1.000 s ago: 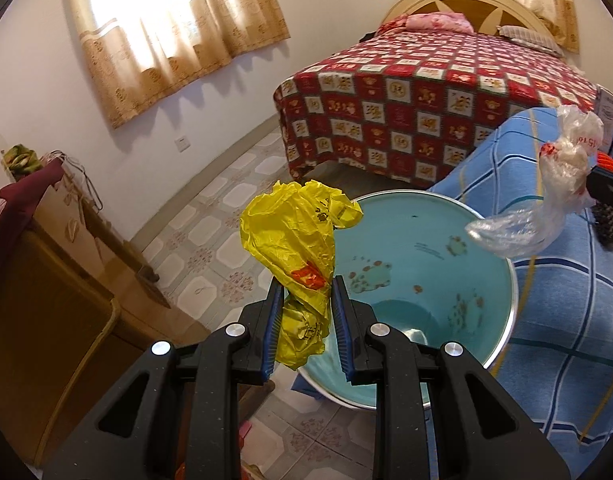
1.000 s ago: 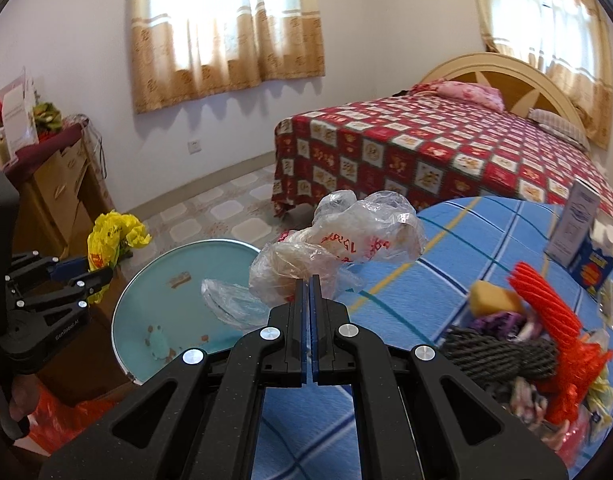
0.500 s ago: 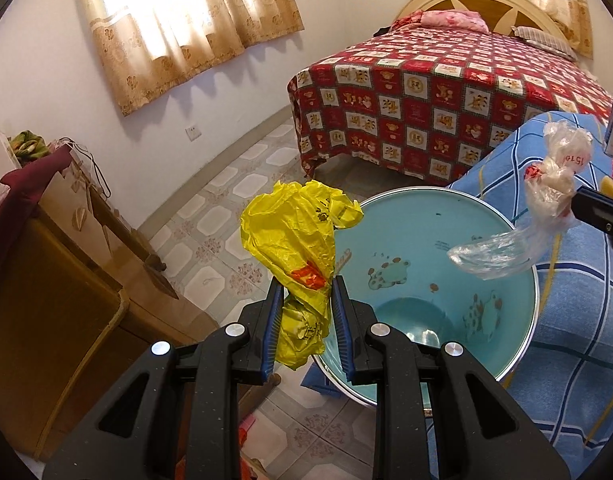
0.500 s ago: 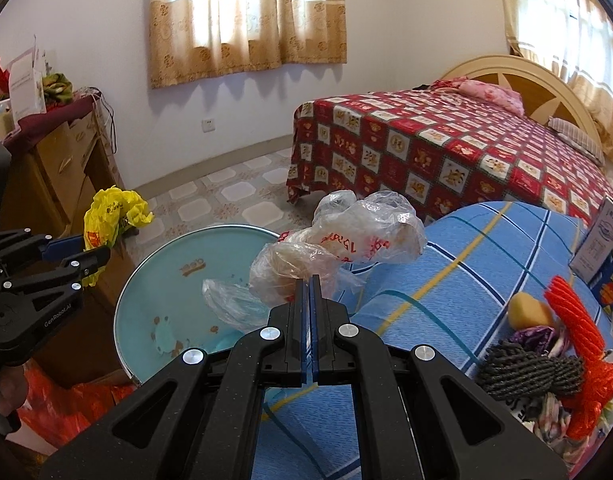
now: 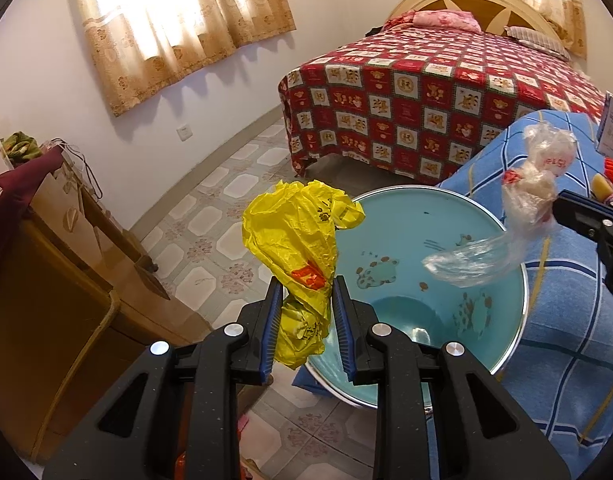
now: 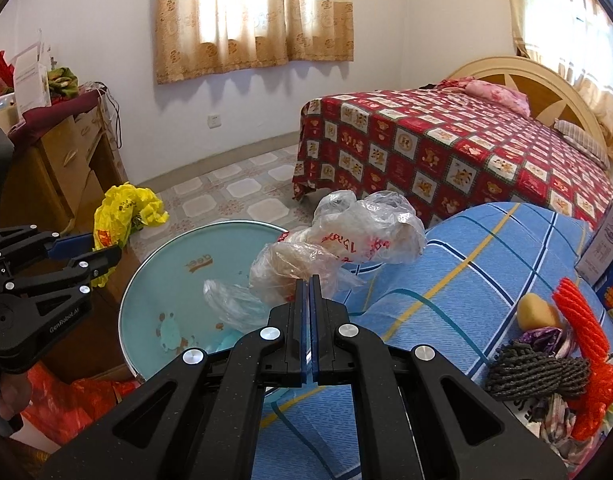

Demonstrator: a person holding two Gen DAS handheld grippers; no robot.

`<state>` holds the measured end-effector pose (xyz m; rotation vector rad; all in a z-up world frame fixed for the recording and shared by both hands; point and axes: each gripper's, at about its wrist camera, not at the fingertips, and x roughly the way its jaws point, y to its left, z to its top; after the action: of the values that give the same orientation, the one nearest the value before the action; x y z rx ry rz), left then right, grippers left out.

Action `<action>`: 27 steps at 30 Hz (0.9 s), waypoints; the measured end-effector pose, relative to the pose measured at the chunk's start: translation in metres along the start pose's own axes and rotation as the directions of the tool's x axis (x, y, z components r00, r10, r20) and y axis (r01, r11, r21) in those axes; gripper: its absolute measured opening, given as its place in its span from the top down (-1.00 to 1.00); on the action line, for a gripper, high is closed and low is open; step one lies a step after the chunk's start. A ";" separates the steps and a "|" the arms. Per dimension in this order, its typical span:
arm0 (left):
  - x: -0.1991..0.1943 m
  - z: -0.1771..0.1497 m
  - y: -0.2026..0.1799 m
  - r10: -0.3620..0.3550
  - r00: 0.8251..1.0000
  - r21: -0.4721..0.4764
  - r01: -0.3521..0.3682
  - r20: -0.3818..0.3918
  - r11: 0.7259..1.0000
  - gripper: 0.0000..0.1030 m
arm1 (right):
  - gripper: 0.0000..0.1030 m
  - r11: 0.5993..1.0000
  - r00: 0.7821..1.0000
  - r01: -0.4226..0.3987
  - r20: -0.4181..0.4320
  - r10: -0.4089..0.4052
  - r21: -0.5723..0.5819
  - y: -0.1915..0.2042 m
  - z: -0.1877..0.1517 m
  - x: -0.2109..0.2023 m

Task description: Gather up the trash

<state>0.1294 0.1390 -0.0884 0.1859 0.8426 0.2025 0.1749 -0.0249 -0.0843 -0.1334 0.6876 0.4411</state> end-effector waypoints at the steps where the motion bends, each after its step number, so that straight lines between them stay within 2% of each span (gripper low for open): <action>1: 0.000 0.000 -0.001 -0.003 1.000 0.003 0.003 0.001 1.000 0.50 | 0.96 1.000 1.000 -0.002 -0.002 0.002 -0.001 0.000 0.000 0.001; 4: 0.001 -0.001 -0.003 -0.018 1.000 0.005 0.018 0.000 1.000 0.48 | 0.95 1.000 1.000 -0.008 -0.008 0.008 -0.005 0.002 -0.001 0.003; 6: 0.000 -0.001 -0.006 -0.034 0.999 0.011 0.034 0.002 0.999 0.38 | 0.91 1.000 1.000 -0.020 -0.010 0.020 -0.001 0.002 -0.002 0.004; 7: 0.000 -0.001 -0.007 -0.037 0.999 0.012 0.037 0.004 0.999 0.33 | 0.79 1.000 1.000 -0.027 -0.007 0.027 0.003 0.002 -0.002 0.004; 8: -0.002 -0.002 -0.006 -0.043 0.999 0.015 0.043 0.009 0.999 0.19 | 0.69 1.000 0.999 -0.030 -0.011 0.030 0.005 0.001 -0.003 0.004; 9: -0.004 -0.003 -0.008 -0.050 0.999 0.018 0.050 0.016 0.999 0.07 | 0.46 0.999 0.999 -0.031 -0.010 0.031 0.009 0.000 -0.004 0.004; 10: -0.005 -0.003 -0.009 -0.051 0.999 0.020 0.050 0.018 0.999 0.01 | 0.33 1.000 1.000 -0.028 -0.007 0.028 0.013 0.000 -0.004 0.004; 11: -0.006 -0.003 -0.010 -0.052 0.998 0.020 0.051 0.020 0.998 -0.11 | 0.30 1.000 1.000 -0.025 -0.003 0.025 0.018 -0.001 -0.005 0.002; 14: -0.006 -0.004 -0.013 -0.059 0.998 0.019 0.059 0.014 0.998 -0.26 | 0.23 0.999 1.000 -0.015 0.003 0.014 0.034 -0.006 -0.008 -0.005; 16: -0.005 -0.007 -0.017 -0.069 0.998 0.020 0.069 0.005 0.997 -0.33 | 0.06 0.999 1.000 0.000 0.018 -0.001 0.051 -0.012 -0.010 -0.016; 25: -0.003 -0.021 -0.049 -0.100 0.994 0.079 0.103 -0.036 0.992 -0.39 | -0.04 0.992 0.997 0.051 0.046 -0.057 0.114 -0.046 -0.032 -0.064; 27: -0.005 -0.023 -0.053 -0.081 0.996 0.082 0.083 -0.024 0.993 -0.56 | -0.05 0.983 0.992 0.109 0.049 -0.117 0.147 -0.063 -0.048 -0.084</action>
<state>0.1139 0.0888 -0.1129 0.2272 0.8778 0.0924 0.1167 -0.1230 -0.0691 -0.0232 0.6493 0.2845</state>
